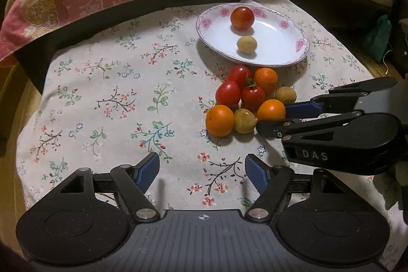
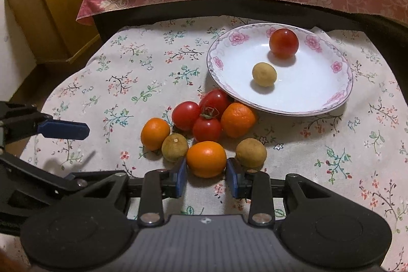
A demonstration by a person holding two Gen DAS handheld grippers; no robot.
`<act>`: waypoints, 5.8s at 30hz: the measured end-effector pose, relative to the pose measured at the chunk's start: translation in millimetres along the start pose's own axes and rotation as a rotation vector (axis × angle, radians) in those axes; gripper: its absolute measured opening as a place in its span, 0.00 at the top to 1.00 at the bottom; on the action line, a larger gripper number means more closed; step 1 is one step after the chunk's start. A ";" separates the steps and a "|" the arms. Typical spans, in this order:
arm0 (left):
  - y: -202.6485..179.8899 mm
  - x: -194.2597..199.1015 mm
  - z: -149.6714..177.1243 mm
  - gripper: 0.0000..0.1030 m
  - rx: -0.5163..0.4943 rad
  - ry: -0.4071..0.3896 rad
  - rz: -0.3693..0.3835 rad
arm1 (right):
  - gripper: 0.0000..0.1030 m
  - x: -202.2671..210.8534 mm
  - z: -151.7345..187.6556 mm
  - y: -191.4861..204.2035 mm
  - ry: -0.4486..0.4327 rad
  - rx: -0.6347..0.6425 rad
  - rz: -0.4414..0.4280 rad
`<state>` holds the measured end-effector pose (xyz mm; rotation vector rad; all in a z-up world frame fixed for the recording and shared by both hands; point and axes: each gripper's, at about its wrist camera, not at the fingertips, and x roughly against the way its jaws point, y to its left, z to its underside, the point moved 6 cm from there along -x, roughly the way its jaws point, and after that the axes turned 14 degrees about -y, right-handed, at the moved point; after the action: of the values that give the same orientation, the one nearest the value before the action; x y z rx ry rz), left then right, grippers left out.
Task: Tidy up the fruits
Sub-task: 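Grasp an orange mandarin with the right tool while the left tool grasps another mandarin, then lift both held mandarins and carry them over the white plate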
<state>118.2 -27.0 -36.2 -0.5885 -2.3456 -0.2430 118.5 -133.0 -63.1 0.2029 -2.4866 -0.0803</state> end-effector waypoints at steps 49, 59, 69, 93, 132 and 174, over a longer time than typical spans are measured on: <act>-22.3 -3.8 18.5 0.62 -0.019 0.000 0.040 | 0.68 31.6 22.3 -15.8 0.056 0.004 -0.019; -26.0 -5.0 22.4 0.55 -0.067 -0.019 0.047 | 0.68 29.9 26.0 -12.0 0.048 0.048 -0.024; -24.7 -1.9 28.3 0.37 -0.065 -0.012 0.045 | 0.53 30.0 25.4 -12.4 0.046 0.046 -0.033; -29.9 0.3 22.1 0.63 -0.063 -0.012 0.070 | 0.68 29.1 23.8 -10.8 0.049 0.057 -0.032; -41.0 -4.9 -48.8 0.65 -0.031 -0.150 0.062 | 0.68 44.4 -27.2 -30.8 -0.082 -0.039 0.009; -41.9 -75.5 -86.4 0.65 -0.043 -0.149 0.040 | 0.67 -9.0 -60.3 -87.9 -0.105 -0.118 0.079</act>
<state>198.4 -118.2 -23.5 -0.6949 -2.4737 -0.2390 173.1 -218.7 -29.8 0.0515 -2.5819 -0.2090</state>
